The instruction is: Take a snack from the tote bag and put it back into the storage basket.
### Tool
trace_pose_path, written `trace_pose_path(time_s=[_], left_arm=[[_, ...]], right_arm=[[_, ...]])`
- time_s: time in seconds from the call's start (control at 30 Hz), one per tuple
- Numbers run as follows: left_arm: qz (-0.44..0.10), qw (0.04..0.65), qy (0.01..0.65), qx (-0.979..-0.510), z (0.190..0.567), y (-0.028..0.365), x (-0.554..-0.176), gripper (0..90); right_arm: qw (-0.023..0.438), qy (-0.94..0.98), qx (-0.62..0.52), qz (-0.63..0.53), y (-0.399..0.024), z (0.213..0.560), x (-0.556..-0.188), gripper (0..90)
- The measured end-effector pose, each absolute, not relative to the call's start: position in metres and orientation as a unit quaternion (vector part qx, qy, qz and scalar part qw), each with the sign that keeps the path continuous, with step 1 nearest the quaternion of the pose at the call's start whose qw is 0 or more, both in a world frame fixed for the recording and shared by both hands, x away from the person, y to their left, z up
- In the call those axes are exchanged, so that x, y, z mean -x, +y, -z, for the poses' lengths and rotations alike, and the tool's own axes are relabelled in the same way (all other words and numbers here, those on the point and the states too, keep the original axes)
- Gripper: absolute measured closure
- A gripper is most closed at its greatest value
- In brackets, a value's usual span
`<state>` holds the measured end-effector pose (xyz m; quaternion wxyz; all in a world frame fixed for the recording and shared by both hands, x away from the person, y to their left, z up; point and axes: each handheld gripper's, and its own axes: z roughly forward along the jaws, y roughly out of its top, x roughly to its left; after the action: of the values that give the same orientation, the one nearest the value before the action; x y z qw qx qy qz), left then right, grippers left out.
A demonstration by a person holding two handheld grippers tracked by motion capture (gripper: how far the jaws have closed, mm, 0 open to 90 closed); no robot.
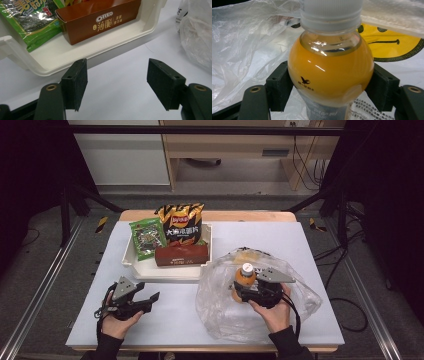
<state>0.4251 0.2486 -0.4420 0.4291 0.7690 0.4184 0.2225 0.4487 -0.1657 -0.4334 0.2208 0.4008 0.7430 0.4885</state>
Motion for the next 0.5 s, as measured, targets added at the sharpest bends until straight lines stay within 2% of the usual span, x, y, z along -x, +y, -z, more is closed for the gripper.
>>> trace_pose_path(time_s=[0.5], left_arm=[[-0.224,0.428,0.423,-0.767,0.4422,0.2531,-0.4262,32.6]], right_arm=[[0.222,0.741,-0.404,-0.488,-0.1629,0.4354,-0.4504,31.0]])
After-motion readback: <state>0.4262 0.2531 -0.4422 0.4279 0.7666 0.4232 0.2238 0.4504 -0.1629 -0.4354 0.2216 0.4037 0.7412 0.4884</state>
